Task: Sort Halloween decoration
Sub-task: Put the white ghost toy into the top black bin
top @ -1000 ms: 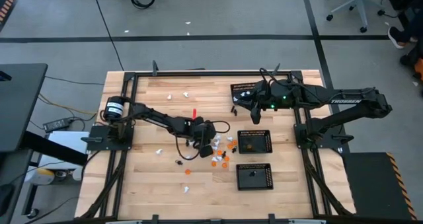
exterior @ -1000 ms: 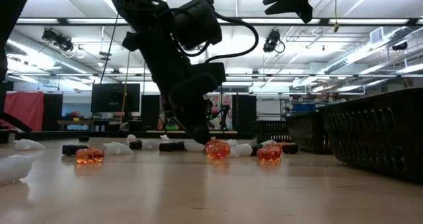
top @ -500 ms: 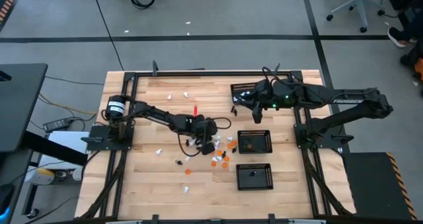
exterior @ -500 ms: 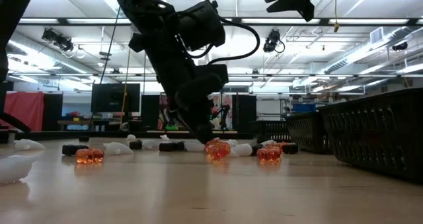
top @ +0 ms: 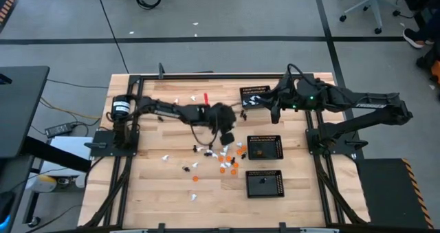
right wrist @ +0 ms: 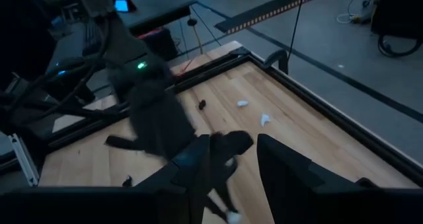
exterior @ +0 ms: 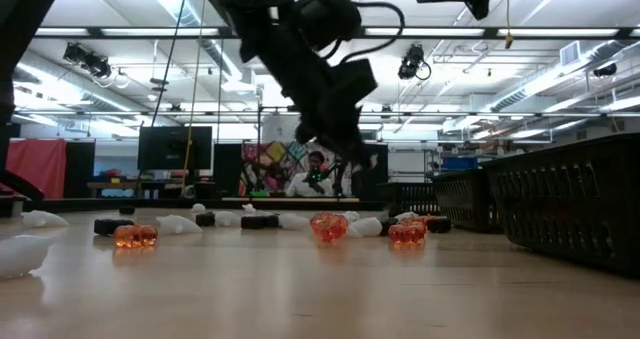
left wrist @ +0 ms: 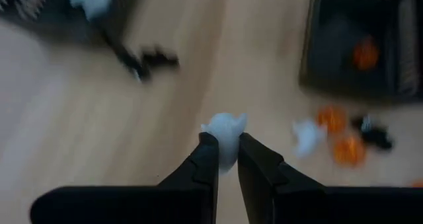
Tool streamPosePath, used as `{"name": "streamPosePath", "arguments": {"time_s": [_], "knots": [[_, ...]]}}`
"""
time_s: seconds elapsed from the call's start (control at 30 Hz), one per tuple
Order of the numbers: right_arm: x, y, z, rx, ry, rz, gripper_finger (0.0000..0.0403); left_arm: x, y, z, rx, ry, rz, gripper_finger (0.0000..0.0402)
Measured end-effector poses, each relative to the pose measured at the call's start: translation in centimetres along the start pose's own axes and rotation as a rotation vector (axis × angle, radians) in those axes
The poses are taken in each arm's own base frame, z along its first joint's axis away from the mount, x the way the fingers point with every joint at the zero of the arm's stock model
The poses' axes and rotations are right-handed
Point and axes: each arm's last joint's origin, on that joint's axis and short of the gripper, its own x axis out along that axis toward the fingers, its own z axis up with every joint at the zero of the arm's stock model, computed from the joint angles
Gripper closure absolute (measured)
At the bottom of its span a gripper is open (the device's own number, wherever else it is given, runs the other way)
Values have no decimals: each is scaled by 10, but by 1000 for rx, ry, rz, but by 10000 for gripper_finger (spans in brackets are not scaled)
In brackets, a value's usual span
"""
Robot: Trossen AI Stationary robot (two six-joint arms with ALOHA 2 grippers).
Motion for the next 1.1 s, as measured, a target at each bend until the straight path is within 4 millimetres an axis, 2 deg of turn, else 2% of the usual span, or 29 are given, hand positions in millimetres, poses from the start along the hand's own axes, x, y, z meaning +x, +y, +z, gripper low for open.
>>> {"name": "streamPosePath", "arguments": {"time_s": [0.23,0.47,0.67,0.8,0.97,1.1], "knots": [[-1,-1,1,7,-11,-22,270,-5,51,47,2,-143,34,354],[-2,-1,1,31,-20,-36,270,18,87,79,-10,-181,37,354],[-6,-1,4,40,-52,-24,270,57,104,85,-70,-135,46,354],[-6,-1,5,39,-59,-22,270,80,111,80,-93,-83,51,354],[-7,0,5,39,-57,-21,270,89,111,76,-108,-73,51,343],[-7,-1,5,38,-57,-22,270,90,110,75,-85,-72,49,312]]}}
